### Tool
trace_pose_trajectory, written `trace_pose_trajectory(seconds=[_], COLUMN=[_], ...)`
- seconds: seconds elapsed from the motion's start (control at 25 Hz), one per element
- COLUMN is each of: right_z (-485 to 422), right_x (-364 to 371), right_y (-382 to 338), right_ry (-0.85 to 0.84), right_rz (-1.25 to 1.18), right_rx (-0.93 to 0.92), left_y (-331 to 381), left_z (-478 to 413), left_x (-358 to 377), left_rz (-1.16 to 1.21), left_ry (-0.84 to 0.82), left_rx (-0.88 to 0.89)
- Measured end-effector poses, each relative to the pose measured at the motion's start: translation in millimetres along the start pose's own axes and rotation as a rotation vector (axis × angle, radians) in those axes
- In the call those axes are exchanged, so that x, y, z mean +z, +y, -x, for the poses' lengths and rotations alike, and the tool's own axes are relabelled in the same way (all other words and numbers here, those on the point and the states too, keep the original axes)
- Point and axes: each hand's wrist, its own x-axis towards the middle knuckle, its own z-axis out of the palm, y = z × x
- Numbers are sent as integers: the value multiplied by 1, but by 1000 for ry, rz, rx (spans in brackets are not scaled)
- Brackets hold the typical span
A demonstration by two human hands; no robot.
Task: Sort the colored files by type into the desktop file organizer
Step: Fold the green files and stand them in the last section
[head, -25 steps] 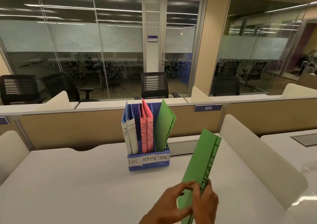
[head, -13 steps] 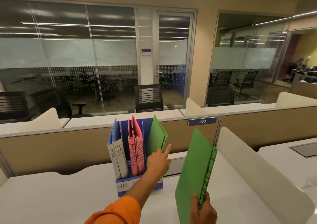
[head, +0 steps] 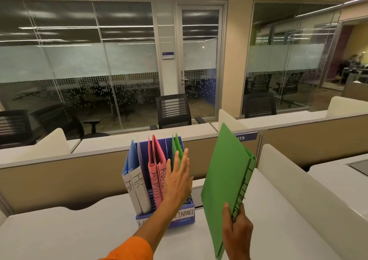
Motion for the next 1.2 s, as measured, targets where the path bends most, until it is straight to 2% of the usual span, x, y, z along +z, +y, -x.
trace_pose_trajectory(seconds=[0.16, 0.32, 0.64, 0.84, 1.2], right_z=[-24, -47, -80, -84, -52], right_x=[24, 54, 135, 183, 225], right_y=[-19, -38, -39, -8, 50], right_ry=[-57, -95, -235, -238, -387], right_rz=[-114, -196, -280, -219, -132], right_rx=[-91, -218, -340, -321, -247], left_y=[-23, -39, -51, -51, -49], left_z=[5, 14, 20, 24, 22], left_x=[1, 0, -3, 0, 18], left_rz=[-42, 12, 8, 33, 161], left_ry=[-53, -66, -46, 1, 91], left_rx=[-19, -33, 59, 50, 7])
